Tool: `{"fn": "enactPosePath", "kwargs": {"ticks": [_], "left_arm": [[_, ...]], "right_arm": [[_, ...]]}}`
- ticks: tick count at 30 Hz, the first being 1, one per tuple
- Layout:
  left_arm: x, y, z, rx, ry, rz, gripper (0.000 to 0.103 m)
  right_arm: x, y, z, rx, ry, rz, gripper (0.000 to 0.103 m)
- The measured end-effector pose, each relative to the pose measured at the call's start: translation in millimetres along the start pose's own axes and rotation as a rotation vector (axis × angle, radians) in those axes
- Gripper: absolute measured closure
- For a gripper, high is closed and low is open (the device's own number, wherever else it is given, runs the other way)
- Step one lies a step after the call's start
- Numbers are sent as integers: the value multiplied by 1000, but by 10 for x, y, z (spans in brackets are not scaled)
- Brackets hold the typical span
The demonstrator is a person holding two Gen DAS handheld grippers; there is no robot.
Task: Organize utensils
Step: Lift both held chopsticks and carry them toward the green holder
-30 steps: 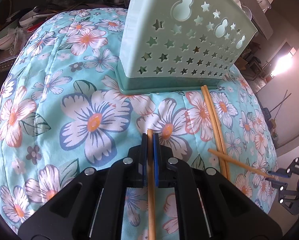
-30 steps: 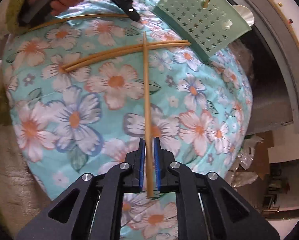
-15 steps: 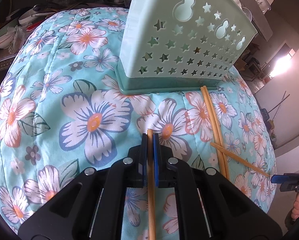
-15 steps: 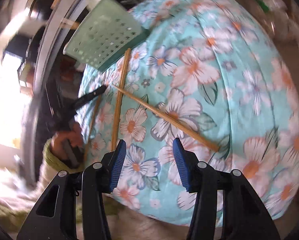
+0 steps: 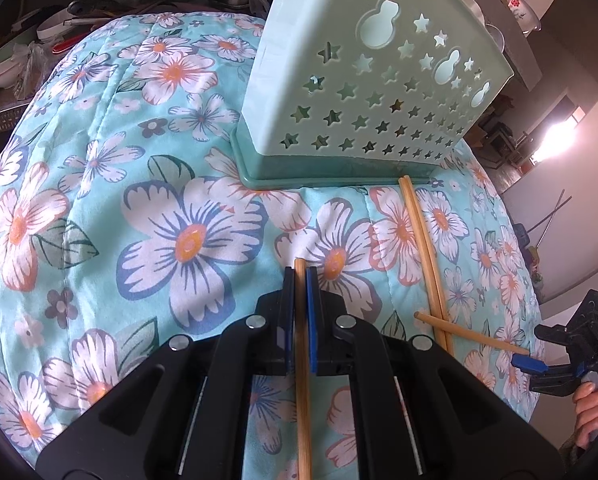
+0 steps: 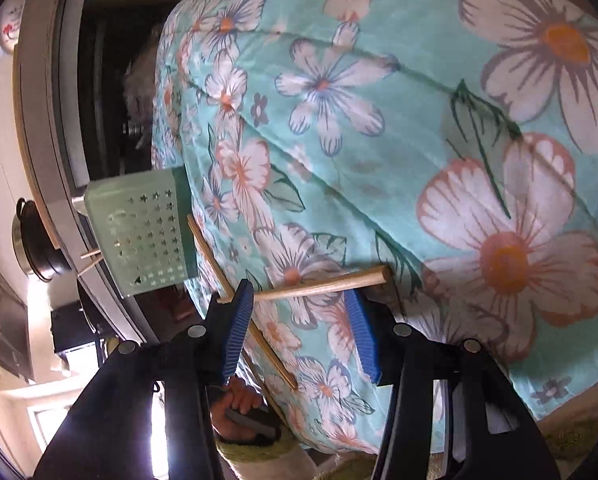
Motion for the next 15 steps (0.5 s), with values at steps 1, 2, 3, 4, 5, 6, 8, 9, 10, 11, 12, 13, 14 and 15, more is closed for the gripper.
{"fn": "enactPosePath", "kwargs": {"ticks": [1, 2, 3, 4, 5, 6, 8, 9, 10, 11, 12, 13, 14, 15], "left_arm": [[-2, -3, 1, -3, 0, 0, 98], [-1, -3, -1, -7, 0, 0, 98], [-3, -3, 0, -11, -1, 0, 98], [-3, -5, 7, -16, -3, -1, 98], [-13, -21, 32, -22, -5, -2, 98], [-13, -21, 35, -28, -6, -4, 98], [-20, -26, 50, -38, -9, -7, 98], [-21, -30, 57, -41, -9, -8, 98], [-22, -31, 58, -43, -9, -8, 98], [-22, -31, 58, -45, -9, -9, 98], [-26, -34, 68, -48, -9, -9, 98], [-27, -36, 70, -50, -9, -9, 98], [-29, -38, 75, -52, -9, -9, 98], [-28, -39, 77, -55, -10, -9, 98]], "right_arm": [[27, -18, 7, -2, 8, -11, 56], [50, -19, 9, -4, 21, -18, 57], [81, -18, 5, -9, 35, -22, 59], [114, -7, -1, -13, 47, -25, 62], [173, -1, -18, -18, 58, -31, 64], [207, -2, -18, -24, 70, -39, 68], [274, 23, -7, -46, 75, -53, 73], [299, 13, -7, -55, 75, -55, 75], [323, 33, 0, -64, 74, -55, 77], [364, 40, 20, -72, 75, -54, 79], [395, 46, 29, -77, 79, -51, 82], [424, 61, 40, -81, 81, -49, 84], [447, 54, 40, -81, 80, -47, 85], [474, 59, 51, -84, 78, -45, 88]]}}
Point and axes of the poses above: each gripper's, at about its wrist camera, not at the fingertips, and y roughly the way its jaws point, z to its left, x to its top, the point moved 8 cm from there along y, roughly the way its jaws point, and after that the axes turned 12 degrees about z, right-handed, at the moved point
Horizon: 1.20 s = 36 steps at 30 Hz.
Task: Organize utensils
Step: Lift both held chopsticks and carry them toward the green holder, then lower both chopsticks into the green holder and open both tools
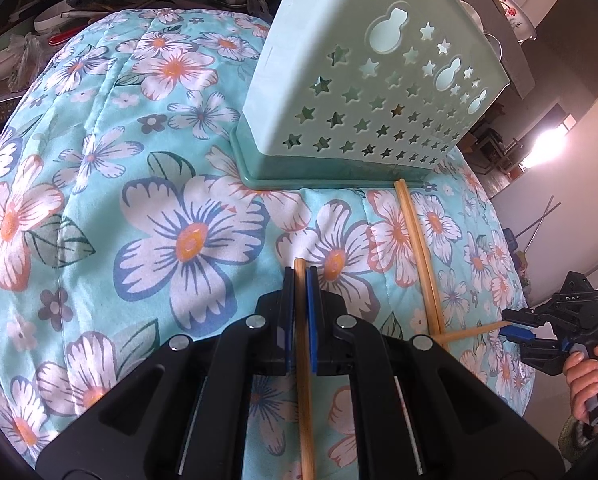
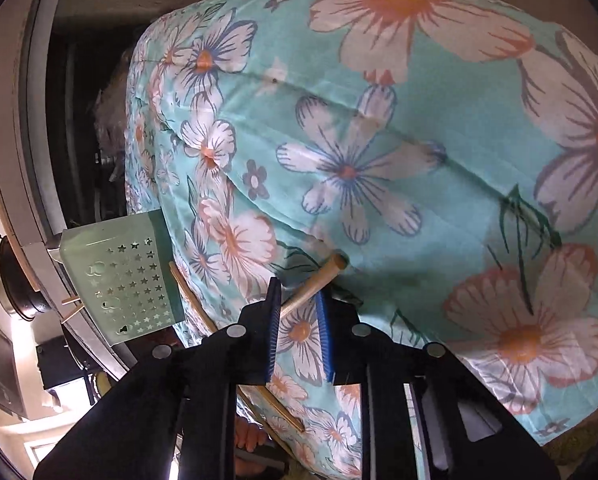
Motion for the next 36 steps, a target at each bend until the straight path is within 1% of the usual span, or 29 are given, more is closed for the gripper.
{"fn": "enactPosePath", "kwargs": {"ticks": [2, 6, 11, 14, 18, 21, 23, 28, 30, 32, 33, 36], "left_arm": [[-8, -13, 17, -2, -1, 0, 98], [-7, -13, 19, -2, -2, 0, 98], [-1, -18, 21, -3, -3, -1, 98], [10, -56, 33, -20, -13, -12, 98], [41, -198, -14, -29, -9, -48, 98], [73, -391, -111, -11, 18, -100, 98], [99, -562, -210, 24, 51, -147, 98], [119, -1035, -582, 159, 161, -291, 98], [166, -1168, -719, 214, 189, -334, 98], [188, -1285, -842, 289, 216, -381, 98], [203, -1360, -907, 336, 230, -412, 98], [251, -1618, -1052, 422, 260, -507, 98]], "right_arm": [[30, 0, 11, -11, -9, -1, 91], [-4, -47, 85, -49, -93, -39, 95], [-97, -163, 499, -108, -348, -131, 95], [-192, -263, 805, -143, -518, -195, 95], [-334, -350, 1147, -157, -695, -246, 96], [-443, -427, 1332, -173, -820, -285, 96], [-529, -480, 1431, -194, -902, -321, 96], [-741, -601, 1662, -224, -1067, -403, 96], [-818, -645, 1737, -219, -1116, -421, 96], [-890, -684, 1805, -212, -1155, -437, 96], [-926, -715, 1853, -207, -1180, -449, 96], [-1049, -792, 2006, -182, -1245, -478, 96]]}}
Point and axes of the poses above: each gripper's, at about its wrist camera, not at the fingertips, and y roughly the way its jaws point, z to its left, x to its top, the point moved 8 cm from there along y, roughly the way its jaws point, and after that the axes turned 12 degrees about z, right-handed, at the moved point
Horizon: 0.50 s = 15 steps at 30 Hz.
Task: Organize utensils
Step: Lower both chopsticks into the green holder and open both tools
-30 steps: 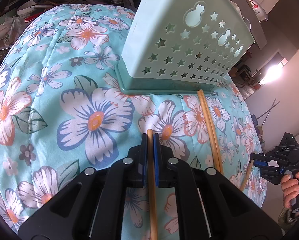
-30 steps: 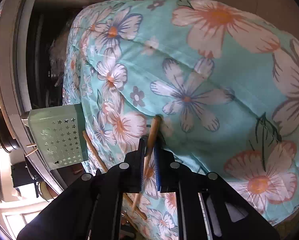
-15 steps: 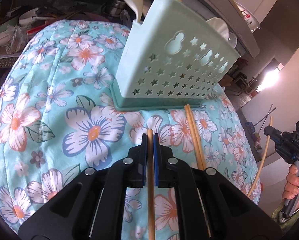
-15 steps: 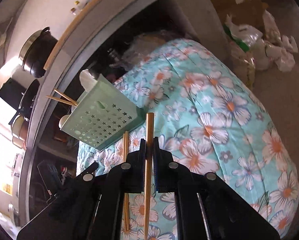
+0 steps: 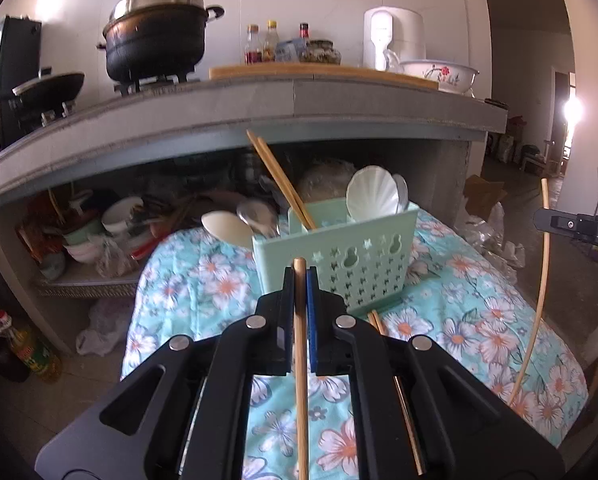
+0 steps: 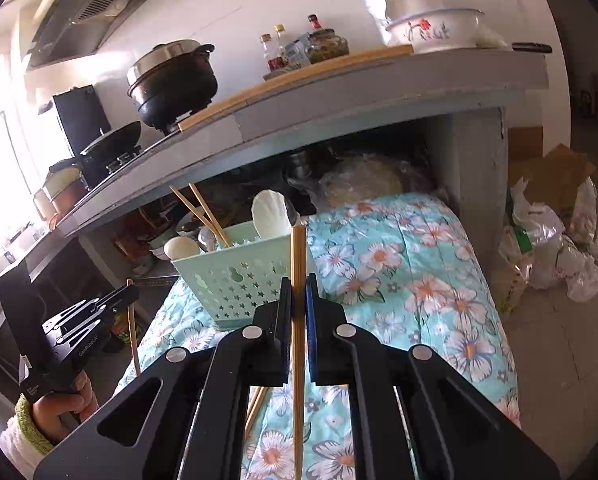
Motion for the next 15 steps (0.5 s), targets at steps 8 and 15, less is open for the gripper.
{"fn": "enactPosePath", "kwargs": {"ticks": [8, 15], "left_arm": [[595, -436, -16, 110, 10, -211, 98], [1104, -640, 4, 122, -7, -358, 98]], "right_arm": [[540, -233, 382, 101, -106, -130, 96], [1093, -401, 841, 180, -212, -260, 96]]}}
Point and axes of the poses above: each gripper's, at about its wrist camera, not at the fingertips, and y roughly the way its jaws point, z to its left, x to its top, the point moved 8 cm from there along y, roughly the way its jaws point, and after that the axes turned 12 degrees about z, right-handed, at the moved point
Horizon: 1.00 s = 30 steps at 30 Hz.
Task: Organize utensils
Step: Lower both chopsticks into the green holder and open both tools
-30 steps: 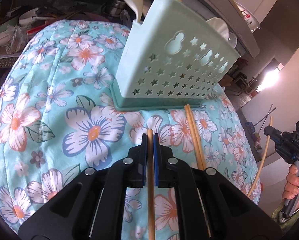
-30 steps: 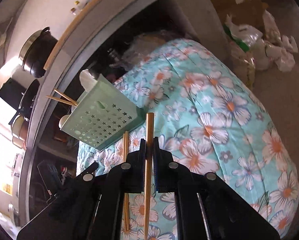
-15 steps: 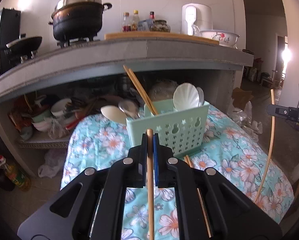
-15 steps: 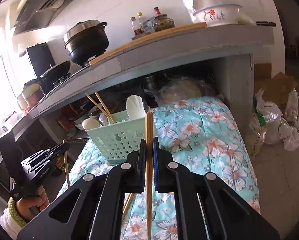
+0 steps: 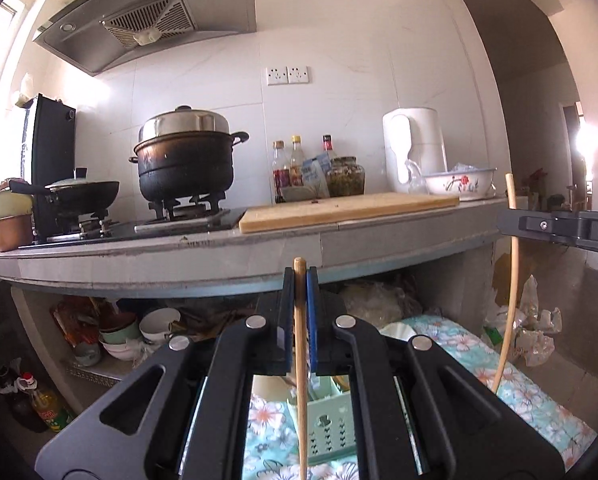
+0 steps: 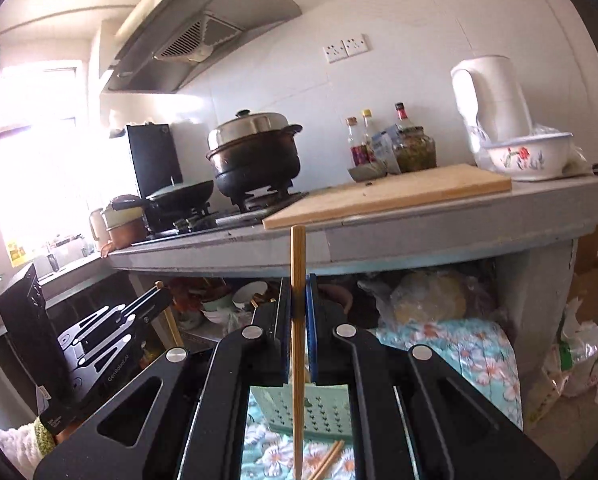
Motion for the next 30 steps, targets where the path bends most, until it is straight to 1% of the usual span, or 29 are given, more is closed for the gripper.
{"fn": "enactPosePath", "kwargs": {"ticks": [3, 7, 10, 13, 18, 22, 25, 30], "left_arm": [[226, 26, 56, -15, -38, -54, 98], [494, 120, 129, -41, -93, -114, 98], [606, 239, 137, -59, -125, -146, 98], [636, 414, 124, -91, -167, -155, 98], [546, 790, 111, -96, -200, -129, 98], [404, 1010, 114, -97, -220, -107, 98], [290, 1146, 113, -99, -227, -84, 98], [118, 1329, 77, -103, -234, -48, 98]], "right_arm": [[266, 55, 142, 18, -47, -47, 96], [562, 158, 206, 31, -72, -93, 96], [735, 301, 215, 36, -82, -111, 96], [848, 491, 233, 32, -101, -114, 96], [824, 896, 174, 3, -131, -84, 96], [676, 1171, 47, 5, -124, -42, 96], [573, 1336, -41, -9, -121, -16, 96], [414, 1514, -169, -6, -99, 23, 96]]}}
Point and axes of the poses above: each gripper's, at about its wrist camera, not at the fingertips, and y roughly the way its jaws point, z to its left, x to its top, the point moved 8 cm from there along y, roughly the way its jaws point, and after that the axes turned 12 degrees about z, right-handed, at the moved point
